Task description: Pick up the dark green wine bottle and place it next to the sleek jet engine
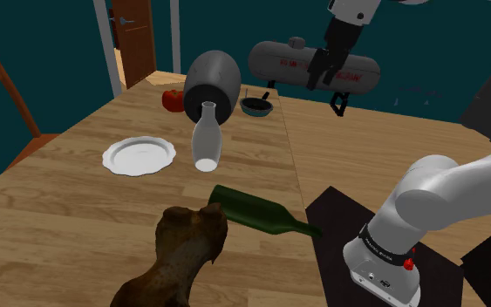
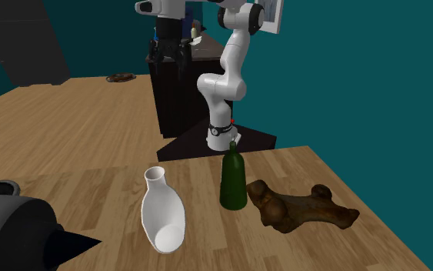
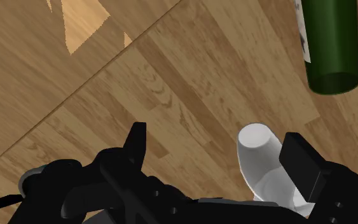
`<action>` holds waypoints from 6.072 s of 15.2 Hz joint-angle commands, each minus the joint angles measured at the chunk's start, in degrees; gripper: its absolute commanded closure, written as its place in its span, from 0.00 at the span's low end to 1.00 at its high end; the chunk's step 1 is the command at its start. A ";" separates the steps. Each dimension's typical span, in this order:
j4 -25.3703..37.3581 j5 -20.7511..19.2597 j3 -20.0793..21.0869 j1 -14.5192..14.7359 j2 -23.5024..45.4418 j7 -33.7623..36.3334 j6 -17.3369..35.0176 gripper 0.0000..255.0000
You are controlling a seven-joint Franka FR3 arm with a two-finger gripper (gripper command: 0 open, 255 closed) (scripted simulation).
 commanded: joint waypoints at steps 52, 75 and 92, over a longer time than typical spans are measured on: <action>-41.53 11.65 38.31 22.66 3.10 14.81 36.36 1.00; -32.65 8.16 29.32 24.31 -10.19 9.34 14.94 1.00; -21.34 4.29 24.34 22.56 -12.86 6.15 1.60 1.00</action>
